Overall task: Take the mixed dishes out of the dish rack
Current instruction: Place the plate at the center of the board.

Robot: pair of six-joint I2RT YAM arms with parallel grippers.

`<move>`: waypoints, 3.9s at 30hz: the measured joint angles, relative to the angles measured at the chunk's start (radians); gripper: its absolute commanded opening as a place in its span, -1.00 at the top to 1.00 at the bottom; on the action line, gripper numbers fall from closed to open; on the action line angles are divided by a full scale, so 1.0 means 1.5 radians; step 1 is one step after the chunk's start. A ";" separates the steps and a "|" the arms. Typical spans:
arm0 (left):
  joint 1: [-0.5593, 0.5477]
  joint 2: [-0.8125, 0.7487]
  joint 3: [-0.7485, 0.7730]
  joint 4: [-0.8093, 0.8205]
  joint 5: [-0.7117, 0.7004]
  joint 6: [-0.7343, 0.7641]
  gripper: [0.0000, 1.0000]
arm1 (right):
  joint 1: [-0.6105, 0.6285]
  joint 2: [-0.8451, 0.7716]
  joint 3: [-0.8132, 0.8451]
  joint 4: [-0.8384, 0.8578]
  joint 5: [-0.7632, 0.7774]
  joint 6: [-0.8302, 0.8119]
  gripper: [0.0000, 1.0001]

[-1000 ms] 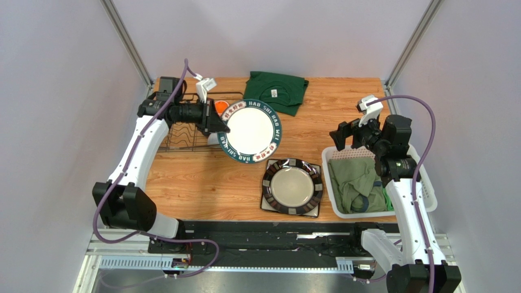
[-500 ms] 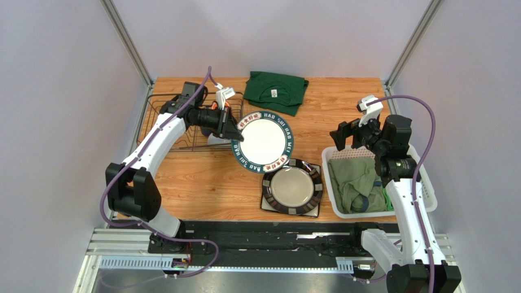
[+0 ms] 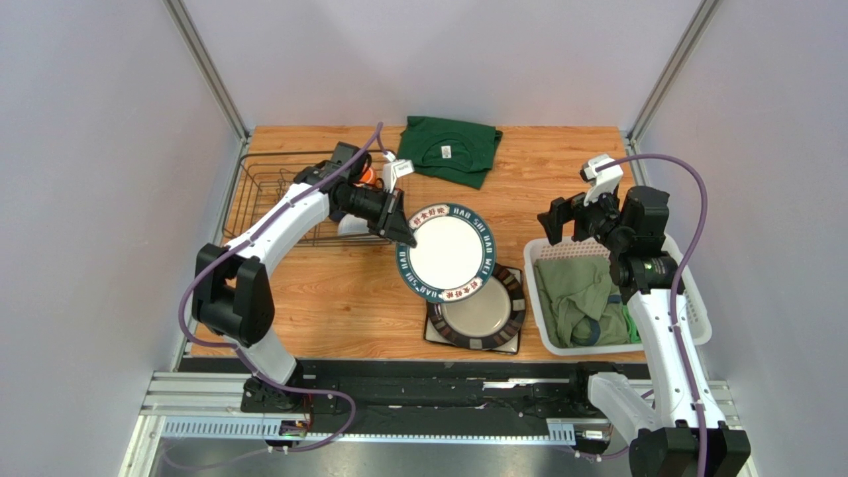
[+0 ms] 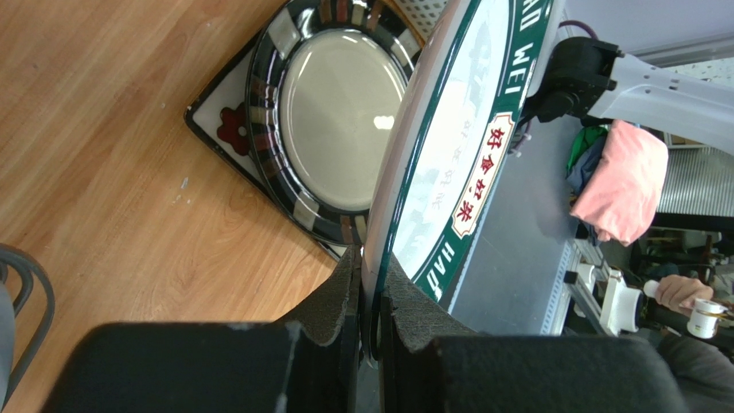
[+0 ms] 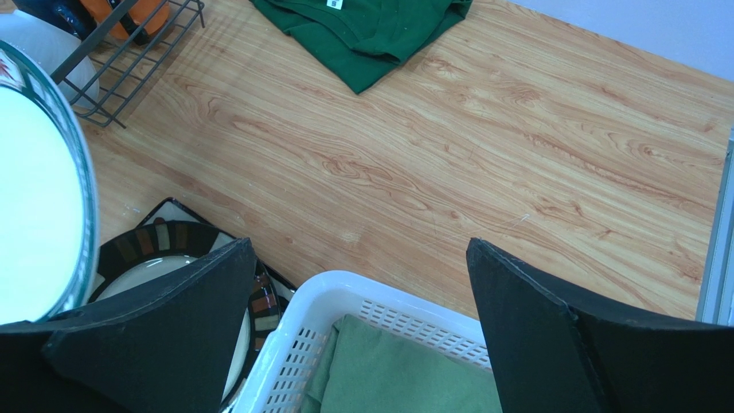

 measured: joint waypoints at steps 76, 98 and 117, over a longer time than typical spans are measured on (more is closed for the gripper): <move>-0.177 0.326 0.188 -0.081 -0.168 0.046 0.25 | 0.000 0.015 0.000 0.000 0.002 -0.005 -0.99; -0.216 0.322 0.193 -0.092 -0.219 0.068 -0.11 | 0.000 0.015 0.000 0.000 0.002 -0.006 -0.99; -0.242 0.287 0.186 -0.095 -0.344 0.091 -0.12 | 0.000 0.014 0.000 0.000 0.002 -0.006 -0.99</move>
